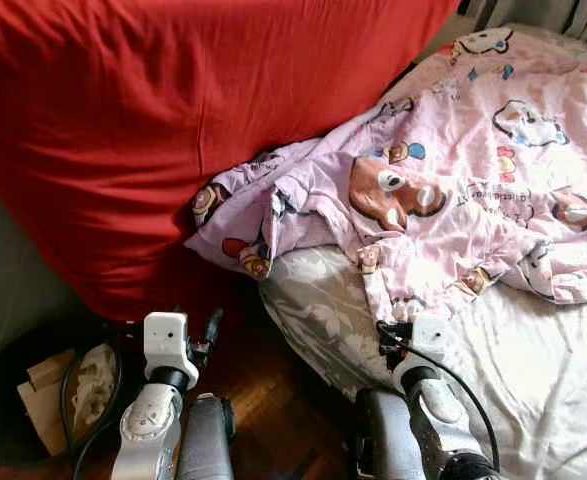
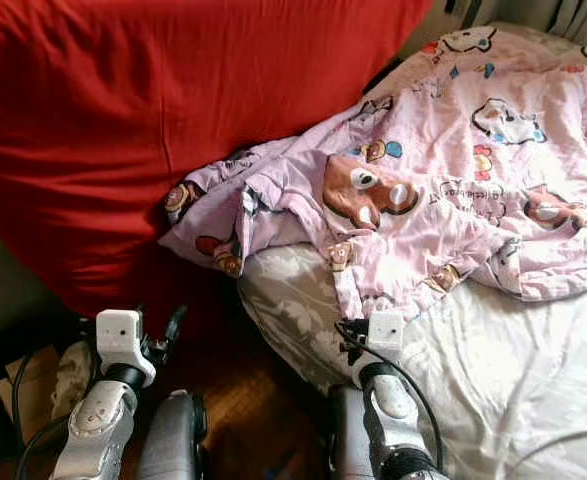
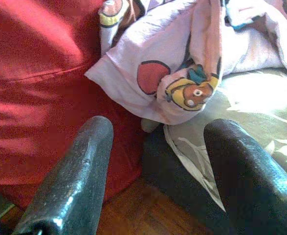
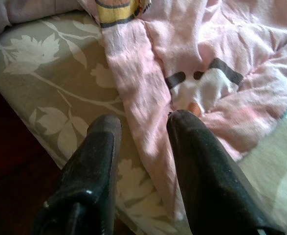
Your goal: Clean up the room
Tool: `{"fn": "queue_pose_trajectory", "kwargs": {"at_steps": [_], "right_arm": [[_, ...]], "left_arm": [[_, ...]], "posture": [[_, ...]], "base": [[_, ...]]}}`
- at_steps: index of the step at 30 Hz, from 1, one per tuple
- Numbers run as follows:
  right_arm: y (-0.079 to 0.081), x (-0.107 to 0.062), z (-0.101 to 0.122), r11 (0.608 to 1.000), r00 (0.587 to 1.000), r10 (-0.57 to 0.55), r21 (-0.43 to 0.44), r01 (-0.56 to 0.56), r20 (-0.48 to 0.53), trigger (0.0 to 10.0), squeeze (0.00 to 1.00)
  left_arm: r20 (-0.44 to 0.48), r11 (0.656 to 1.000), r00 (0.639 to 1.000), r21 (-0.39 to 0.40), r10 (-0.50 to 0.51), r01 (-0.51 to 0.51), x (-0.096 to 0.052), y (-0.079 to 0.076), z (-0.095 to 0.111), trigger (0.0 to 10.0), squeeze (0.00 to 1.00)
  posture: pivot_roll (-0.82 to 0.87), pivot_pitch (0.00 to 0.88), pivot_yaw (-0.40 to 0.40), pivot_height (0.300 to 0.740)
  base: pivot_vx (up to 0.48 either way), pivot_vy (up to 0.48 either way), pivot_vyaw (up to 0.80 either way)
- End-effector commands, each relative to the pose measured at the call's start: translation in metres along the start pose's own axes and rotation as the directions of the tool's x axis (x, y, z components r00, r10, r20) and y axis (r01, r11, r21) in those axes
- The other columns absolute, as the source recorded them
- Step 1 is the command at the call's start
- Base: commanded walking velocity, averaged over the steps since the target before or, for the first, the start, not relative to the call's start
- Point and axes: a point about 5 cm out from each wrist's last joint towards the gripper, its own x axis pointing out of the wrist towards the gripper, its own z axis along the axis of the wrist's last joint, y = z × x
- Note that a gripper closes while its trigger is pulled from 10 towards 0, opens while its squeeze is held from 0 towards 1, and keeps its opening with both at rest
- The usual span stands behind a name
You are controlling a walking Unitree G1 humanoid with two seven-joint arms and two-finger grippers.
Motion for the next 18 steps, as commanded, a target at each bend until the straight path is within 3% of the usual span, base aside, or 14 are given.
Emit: {"fn": "queue_pose_trajectory", "kwargs": {"at_steps": [1,2,3,16,18], "right_arm": [[0.0033,-0.0005,-0.0055,1.0,0.999,0.015,-0.004,-0.015,-0.037,10.0,0.85],[0.0033,-0.0005,-0.0055,1.0,0.999,0.015,-0.004,-0.015,-0.037,10.0,0.85],[0.004,-0.0001,-0.0053,1.0,0.999,0.018,-0.004,-0.018,-0.04,10.0,1.0],[0.0059,0.005,-0.0069,0.994,0.992,-0.006,-0.11,-0.008,-0.126,10.0,1.0],[0.0067,0.0053,-0.0084,0.986,0.989,-0.011,-0.164,-0.013,-0.148,10.0,1.0]], "left_arm": [[-0.026,1.0,1.0,0.001,-0.004,0.004,-0.0037,0.0008,-0.0044,10.0,0.0],[-0.026,1.0,1.0,0.001,-0.004,0.004,-0.0037,0.0008,-0.0044,10.0,0.0],[-0.026,1.0,1.0,0.002,-0.004,0.004,-0.0038,0.0007,-0.0043,10.0,0.0],[-0.016,1.0,1.0,0.003,-0.015,0.015,-0.0047,-0.0008,-0.0001,10.0,0.0],[-0.015,1.0,1.0,0.005,-0.016,0.016,-0.0062,-0.0003,0.0002,10.0,0.0]], "posture": [[0.1,0.233,0.002,0.576],[0.1,0.233,0.002,0.576],[0.1,0.234,0.002,0.576],[0.13,0.243,0.015,0.576],[0.14,0.245,0.016,0.576]], "base": [[0.0,0.0,0.0],[0.0,0.0,0.0],[0.0,0.0,0.0],[0.0,0.0,0.0],[0.0,0.0,0.0]]}}
